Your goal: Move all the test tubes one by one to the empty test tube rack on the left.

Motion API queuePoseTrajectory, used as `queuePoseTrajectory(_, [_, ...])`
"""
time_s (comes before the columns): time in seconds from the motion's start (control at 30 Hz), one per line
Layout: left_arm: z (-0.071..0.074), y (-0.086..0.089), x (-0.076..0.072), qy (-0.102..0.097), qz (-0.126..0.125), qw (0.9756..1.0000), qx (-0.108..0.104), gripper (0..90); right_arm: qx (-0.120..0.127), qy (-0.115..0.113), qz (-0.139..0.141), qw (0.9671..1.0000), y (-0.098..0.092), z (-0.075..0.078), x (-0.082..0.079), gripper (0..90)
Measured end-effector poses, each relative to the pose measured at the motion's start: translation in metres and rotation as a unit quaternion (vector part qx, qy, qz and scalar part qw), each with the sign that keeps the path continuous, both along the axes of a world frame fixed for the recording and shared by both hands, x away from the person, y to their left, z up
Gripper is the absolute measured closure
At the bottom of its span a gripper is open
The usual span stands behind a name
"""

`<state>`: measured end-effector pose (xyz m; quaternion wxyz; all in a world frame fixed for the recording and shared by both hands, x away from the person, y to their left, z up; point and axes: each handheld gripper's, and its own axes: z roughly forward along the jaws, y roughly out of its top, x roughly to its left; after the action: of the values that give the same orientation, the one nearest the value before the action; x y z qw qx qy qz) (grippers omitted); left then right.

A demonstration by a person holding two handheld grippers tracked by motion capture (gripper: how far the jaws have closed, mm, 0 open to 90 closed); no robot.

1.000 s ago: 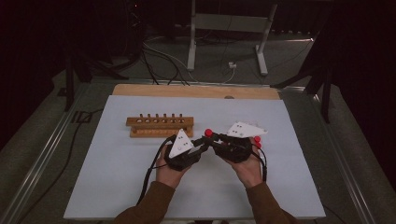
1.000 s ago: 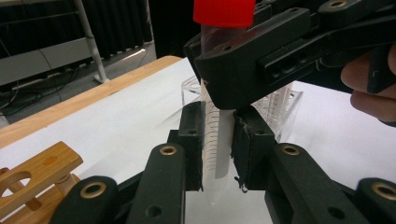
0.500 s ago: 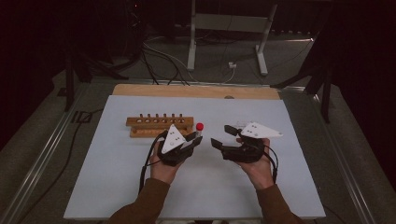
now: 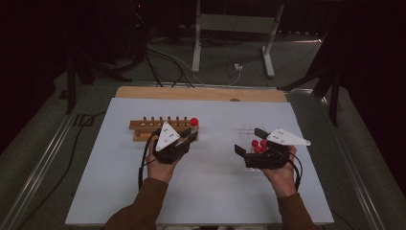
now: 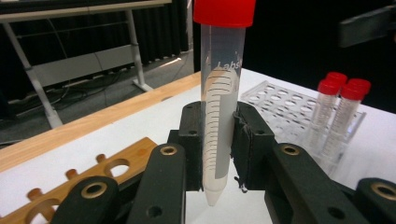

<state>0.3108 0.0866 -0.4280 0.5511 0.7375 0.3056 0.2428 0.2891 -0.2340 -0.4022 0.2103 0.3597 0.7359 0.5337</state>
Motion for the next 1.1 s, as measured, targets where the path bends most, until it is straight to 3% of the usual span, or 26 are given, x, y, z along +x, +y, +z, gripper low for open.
queuePoseTrajectory(0.43, [0.005, 0.014, 0.017, -0.008, 0.034, 0.9993, -0.012, 75.8, 0.007, 0.000, -0.036, 0.9993, -0.031, -0.003, -0.004, 1.4])
queuePoseTrajectory(1.1, [0.001, 0.010, 0.044, -0.005, 0.076, 0.9970, -0.012, 75.7, 0.016, 0.005, -0.071, 0.9973, -0.056, -0.013, -0.005, 1.4])
